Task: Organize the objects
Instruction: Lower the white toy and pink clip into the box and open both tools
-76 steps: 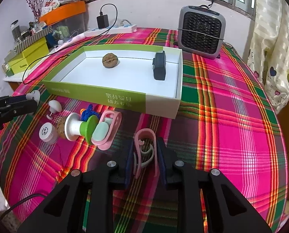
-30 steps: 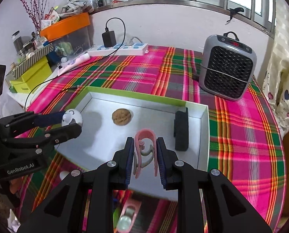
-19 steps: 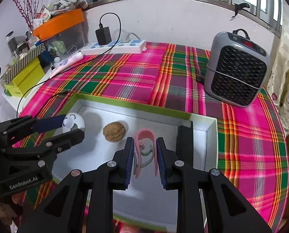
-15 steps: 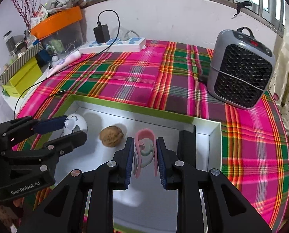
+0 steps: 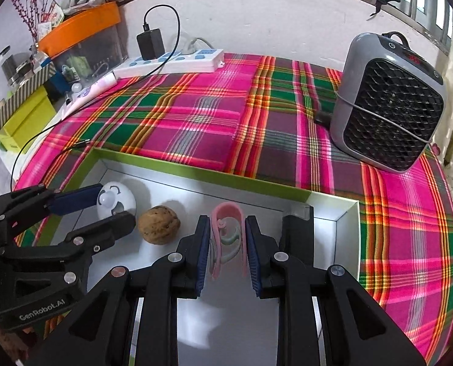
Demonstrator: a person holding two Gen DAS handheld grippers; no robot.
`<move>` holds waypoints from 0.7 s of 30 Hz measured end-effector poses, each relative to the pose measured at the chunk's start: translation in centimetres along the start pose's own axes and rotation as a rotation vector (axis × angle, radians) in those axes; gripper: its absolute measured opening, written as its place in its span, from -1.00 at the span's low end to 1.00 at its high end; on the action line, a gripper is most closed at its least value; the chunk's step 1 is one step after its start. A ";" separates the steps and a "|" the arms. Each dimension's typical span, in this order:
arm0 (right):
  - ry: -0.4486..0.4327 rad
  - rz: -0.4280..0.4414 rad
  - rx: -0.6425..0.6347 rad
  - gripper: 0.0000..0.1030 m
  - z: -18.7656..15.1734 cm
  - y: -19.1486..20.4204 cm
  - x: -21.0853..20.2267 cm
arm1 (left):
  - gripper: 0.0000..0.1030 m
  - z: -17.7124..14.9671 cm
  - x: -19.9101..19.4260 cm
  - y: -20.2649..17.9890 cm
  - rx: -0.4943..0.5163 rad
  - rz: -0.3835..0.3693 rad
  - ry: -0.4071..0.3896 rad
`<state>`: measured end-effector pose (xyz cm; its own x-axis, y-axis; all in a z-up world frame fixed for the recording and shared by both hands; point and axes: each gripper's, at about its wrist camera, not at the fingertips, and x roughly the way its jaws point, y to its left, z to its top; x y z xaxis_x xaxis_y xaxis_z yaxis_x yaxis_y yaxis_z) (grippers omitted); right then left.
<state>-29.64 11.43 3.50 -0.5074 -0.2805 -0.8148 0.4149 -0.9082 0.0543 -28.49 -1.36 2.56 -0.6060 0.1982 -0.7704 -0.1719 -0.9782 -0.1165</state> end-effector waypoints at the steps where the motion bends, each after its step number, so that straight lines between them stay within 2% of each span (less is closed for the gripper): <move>1: 0.002 -0.001 0.000 -0.53 0.0 0.0 0.1 | -0.13 0.0 0.0 0.0 0.002 0.005 0.000; 8: 0.005 0.000 0.000 -0.53 -0.1 0.0 0.5 | -0.13 0.1 0.4 -0.3 0.027 0.038 -0.003; 21: 0.010 -0.002 0.002 -0.52 -0.1 -0.1 0.9 | -0.13 0.0 0.4 -0.4 0.031 0.045 -0.002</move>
<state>-30.04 11.34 2.69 -0.5007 -0.2756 -0.8205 0.4127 -0.9093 0.0536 -28.70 -0.93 2.33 -0.6155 0.1540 -0.7729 -0.1685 -0.9838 -0.0618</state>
